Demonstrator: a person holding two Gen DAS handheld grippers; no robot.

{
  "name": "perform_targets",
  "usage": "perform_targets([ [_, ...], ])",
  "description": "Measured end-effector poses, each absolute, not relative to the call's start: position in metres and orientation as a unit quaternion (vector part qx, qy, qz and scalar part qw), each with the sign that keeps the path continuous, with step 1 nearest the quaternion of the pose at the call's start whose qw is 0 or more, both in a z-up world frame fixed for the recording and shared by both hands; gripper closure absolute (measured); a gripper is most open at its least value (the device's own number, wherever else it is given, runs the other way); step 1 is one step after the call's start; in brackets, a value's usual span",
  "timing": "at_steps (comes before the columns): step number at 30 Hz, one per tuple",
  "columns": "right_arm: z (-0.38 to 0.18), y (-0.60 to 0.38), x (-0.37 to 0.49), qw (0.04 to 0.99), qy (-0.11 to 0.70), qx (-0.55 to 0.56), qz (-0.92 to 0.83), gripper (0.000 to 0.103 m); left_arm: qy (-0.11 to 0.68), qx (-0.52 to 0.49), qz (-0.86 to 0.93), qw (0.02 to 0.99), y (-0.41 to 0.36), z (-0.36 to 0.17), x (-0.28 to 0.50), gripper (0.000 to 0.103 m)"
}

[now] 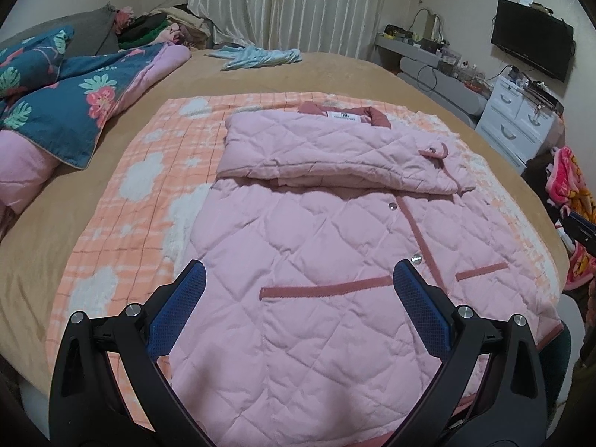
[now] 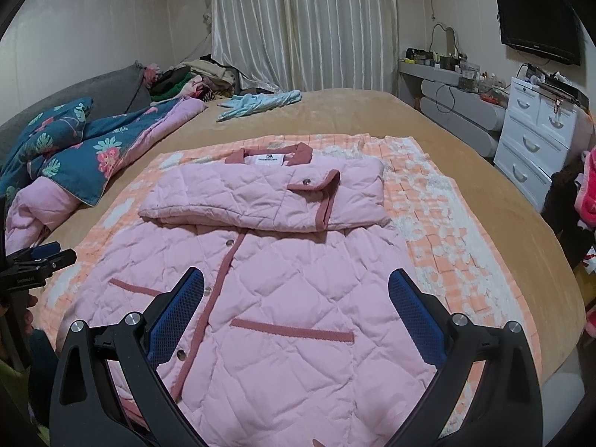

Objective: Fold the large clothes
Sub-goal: 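Move both tools down to the ribbed hem band of the jacket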

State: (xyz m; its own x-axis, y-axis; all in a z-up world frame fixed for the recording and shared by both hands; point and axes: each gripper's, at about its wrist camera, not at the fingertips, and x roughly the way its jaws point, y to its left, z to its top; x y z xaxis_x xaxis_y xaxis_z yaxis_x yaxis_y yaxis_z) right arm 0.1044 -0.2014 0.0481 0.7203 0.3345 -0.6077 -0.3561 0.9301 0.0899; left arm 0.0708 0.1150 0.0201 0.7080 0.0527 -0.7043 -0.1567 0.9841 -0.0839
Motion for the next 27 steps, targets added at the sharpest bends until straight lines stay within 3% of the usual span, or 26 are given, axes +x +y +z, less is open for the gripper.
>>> perform_targets([
  [27, -0.024, -0.260, 0.101, 0.901, 0.411, -0.019, 0.140, 0.004, 0.445, -0.076, 0.094, 0.887, 0.148, -0.051, 0.046, 0.008],
])
